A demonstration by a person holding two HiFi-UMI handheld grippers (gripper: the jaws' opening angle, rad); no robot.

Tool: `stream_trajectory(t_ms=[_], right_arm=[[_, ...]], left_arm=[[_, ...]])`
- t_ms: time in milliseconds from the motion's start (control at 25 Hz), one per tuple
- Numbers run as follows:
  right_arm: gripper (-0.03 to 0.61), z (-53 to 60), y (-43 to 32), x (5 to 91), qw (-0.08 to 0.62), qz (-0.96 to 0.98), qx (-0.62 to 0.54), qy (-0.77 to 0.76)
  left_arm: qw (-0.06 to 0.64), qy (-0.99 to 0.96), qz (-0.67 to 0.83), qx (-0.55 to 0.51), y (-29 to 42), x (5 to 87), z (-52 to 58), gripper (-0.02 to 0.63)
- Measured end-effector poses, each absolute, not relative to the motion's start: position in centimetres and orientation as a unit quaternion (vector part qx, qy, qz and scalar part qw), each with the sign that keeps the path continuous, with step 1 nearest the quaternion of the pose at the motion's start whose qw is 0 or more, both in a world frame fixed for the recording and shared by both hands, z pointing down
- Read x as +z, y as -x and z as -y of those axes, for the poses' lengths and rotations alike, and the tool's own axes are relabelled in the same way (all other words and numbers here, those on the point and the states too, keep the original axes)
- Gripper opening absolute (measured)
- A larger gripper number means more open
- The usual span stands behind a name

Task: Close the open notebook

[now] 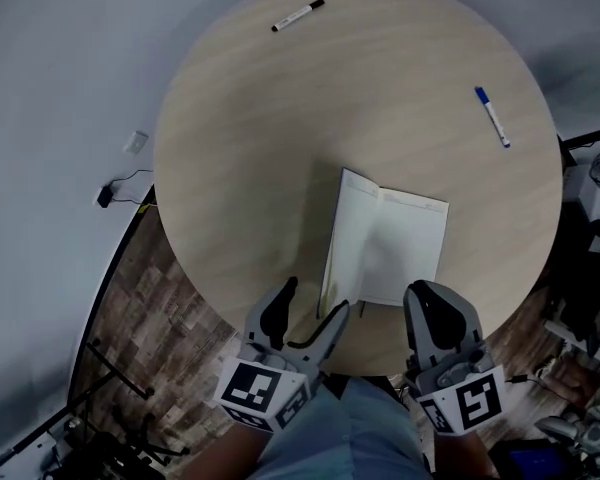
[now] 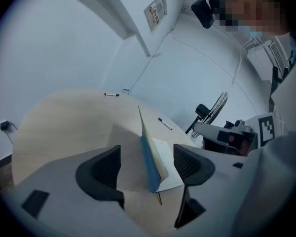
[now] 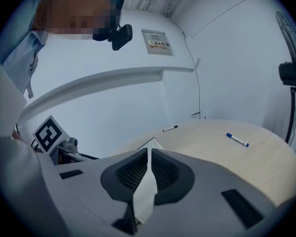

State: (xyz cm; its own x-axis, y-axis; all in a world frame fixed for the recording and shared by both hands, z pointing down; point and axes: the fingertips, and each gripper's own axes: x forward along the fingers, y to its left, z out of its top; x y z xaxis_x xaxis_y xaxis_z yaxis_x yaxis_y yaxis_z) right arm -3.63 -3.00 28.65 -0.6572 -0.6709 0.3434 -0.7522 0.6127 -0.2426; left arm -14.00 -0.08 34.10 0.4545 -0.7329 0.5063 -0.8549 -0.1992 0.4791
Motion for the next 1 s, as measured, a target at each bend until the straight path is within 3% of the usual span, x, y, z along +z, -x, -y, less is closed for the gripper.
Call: stream_trajectory(t_ms=[240,1000], right_arm=[[0.052,3.0,2.6,30.9,0.111,0.881,0.199,-0.414],[0.052,-0.1,-9.7,28.4,0.052,0.819,0.199,-0.536]], left_arm=[[0.385,-0.793,0.46,0.103,11.0,36.5,0.3,0.337],[0.327,-0.872,0.336,0.145,-1.5,31.9,0.3,0.339]])
